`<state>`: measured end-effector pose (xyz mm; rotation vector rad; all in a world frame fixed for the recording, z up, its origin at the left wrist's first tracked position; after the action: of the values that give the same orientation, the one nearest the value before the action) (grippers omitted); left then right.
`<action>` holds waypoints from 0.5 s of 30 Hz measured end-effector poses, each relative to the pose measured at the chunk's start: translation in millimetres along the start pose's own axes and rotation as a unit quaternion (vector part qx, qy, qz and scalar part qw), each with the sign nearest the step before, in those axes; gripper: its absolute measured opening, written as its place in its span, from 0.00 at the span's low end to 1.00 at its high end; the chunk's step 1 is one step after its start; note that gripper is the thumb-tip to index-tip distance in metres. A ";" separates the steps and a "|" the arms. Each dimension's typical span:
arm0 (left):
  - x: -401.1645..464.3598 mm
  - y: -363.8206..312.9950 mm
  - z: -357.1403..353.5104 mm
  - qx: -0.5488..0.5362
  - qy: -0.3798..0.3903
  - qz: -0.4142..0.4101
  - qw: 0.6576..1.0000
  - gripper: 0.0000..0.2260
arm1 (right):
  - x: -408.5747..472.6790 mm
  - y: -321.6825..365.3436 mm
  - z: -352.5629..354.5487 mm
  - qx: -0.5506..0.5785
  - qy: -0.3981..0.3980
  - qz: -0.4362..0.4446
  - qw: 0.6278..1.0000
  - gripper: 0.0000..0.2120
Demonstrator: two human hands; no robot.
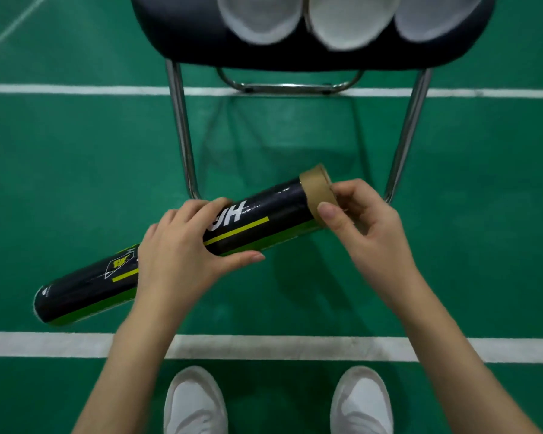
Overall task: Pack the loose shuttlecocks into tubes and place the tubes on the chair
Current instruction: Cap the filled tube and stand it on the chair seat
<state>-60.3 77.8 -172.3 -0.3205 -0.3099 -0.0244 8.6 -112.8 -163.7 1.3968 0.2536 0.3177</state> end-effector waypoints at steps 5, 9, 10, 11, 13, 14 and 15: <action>21.6 -32.3 67.9 0.027 -0.062 -0.031 0.997 0.35 | -8.0 69.6 22.2 0.000 -0.018 0.049 0.999 0.02; 28.9 -55.6 112.9 0.039 -0.100 -0.061 0.992 0.36 | -22.4 117.6 32.9 0.002 -0.028 0.086 0.996 0.02; 31.8 -61.2 123.5 0.042 -0.108 -0.069 0.991 0.36 | -25.7 128.9 35.9 0.003 -0.031 0.093 0.995 0.02; 35.3 -67.2 134.0 0.045 -0.116 -0.074 0.989 0.36 | -28.4 139.5 39.8 0.003 -0.037 0.103 0.994 0.01; 42.8 -78.2 153.7 0.047 -0.133 -0.085 0.986 0.37 | -34.3 160.5 49.8 0.005 -0.052 0.125 0.991 0.02; 45.8 -83.7 163.3 0.047 -0.143 -0.093 0.984 0.37 | -37.6 169.2 55.8 0.008 -0.063 0.136 0.989 0.03; 51.2 -92.3 176.4 0.051 -0.156 -0.105 0.981 0.37 | -40.6 182.3 64.1 0.009 -0.075 0.154 0.985 0.03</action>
<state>-70.4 46.8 30.7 -0.1876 -0.6526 -0.1665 -18.8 -160.6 25.9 1.4700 -0.0857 0.4627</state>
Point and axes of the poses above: each hand's wrist, its own x-axis towards the middle knuckle, its own z-axis out of the back of the hand, y = z × x, the point moved 10 cm from there along x, towards the middle knuckle, and after that the axes turned 13 degrees about -z, right-handed, at the moved point
